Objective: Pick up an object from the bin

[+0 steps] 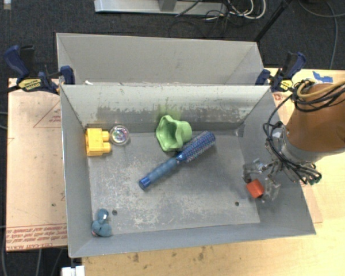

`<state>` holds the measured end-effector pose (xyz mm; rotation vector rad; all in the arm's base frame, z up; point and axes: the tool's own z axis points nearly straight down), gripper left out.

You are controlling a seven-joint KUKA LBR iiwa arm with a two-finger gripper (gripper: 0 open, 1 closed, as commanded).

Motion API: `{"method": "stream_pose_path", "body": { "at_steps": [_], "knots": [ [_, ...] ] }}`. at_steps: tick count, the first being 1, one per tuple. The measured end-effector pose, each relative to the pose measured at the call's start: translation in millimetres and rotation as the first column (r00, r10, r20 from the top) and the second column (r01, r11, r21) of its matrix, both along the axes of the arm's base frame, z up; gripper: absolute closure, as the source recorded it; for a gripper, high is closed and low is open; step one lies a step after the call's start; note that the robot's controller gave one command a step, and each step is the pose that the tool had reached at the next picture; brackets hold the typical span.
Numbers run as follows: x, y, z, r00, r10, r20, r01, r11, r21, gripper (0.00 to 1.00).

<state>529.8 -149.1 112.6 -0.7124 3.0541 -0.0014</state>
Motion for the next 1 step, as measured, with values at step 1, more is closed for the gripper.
{"method": "stream_pose_path", "body": {
  "at_steps": [1],
  "knots": [
    [2.4,0.9,60.8,1.0,-0.002,0.004,0.002,1.0,-0.002,1.0]
  ]
}}
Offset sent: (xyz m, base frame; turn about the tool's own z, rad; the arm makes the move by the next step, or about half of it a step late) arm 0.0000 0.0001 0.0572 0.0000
